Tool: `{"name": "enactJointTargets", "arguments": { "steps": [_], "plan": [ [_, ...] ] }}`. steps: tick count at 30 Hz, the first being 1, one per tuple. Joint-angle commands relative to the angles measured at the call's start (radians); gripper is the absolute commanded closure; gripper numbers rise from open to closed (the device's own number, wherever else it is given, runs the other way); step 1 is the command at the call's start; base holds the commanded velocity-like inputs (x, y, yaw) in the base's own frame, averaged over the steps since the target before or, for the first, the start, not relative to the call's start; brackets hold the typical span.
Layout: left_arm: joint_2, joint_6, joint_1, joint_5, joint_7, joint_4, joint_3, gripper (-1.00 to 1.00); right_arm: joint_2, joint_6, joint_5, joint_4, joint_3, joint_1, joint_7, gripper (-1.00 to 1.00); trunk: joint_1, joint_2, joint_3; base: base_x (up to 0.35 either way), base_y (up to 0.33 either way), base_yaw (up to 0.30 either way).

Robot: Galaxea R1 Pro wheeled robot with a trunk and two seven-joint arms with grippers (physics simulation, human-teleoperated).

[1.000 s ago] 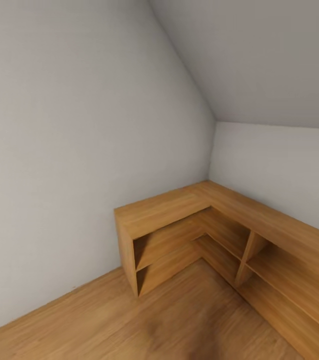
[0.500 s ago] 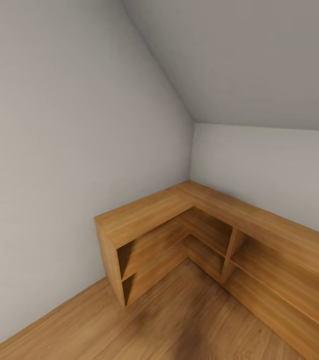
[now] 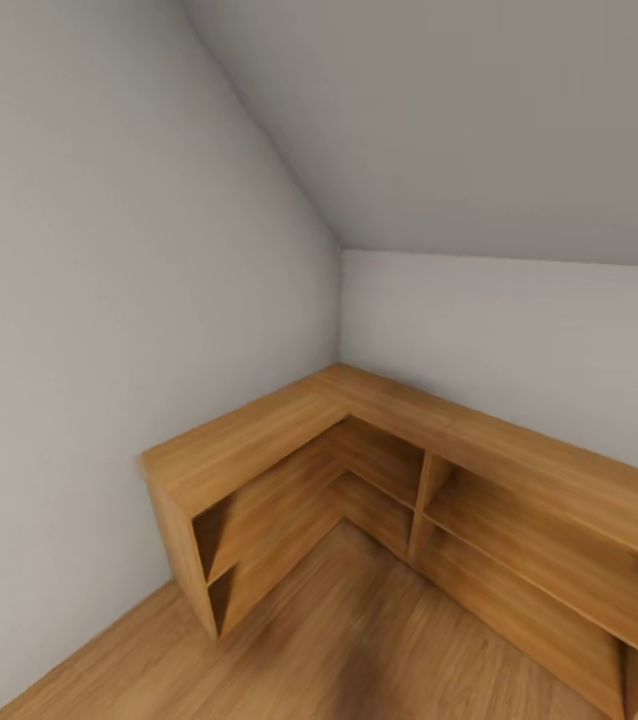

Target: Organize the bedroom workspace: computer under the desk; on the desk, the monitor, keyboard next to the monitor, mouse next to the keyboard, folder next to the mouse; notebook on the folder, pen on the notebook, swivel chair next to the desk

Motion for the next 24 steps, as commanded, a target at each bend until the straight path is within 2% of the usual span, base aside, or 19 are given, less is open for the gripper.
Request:
{"name": "enactJointTargets", "arguments": {
  "steps": [1, 14, 24],
  "plan": [
    [0.0, 0.0, 0.001, 0.006, 0.004, -0.002, -0.007, -1.0, 0.001, -0.003, -0.004, 0.002, 0.009, -0.001, -0.005, -1.0, 0.001, -0.001, 0.0, 0.257, 0.118, -0.279],
    [0.0, 0.0, 0.001, 0.006, 0.004, -0.002, -0.008, -1.0, 0.0, -0.003, -0.004, 0.002, 0.009, -0.001, -0.005, -1.0, 0.001, -0.001, 0.008, 0.3, 0.08, -0.279],
    [0.001, 0.0, 0.001, 0.006, 0.003, -0.002, -0.008, -1.0, 0.0, -0.003, -0.004, 0.002, 0.009, -0.001, -0.005, -1.0, 0.001, -0.001, 0.015, 0.067, 0.002, -0.279]
  ]
}}
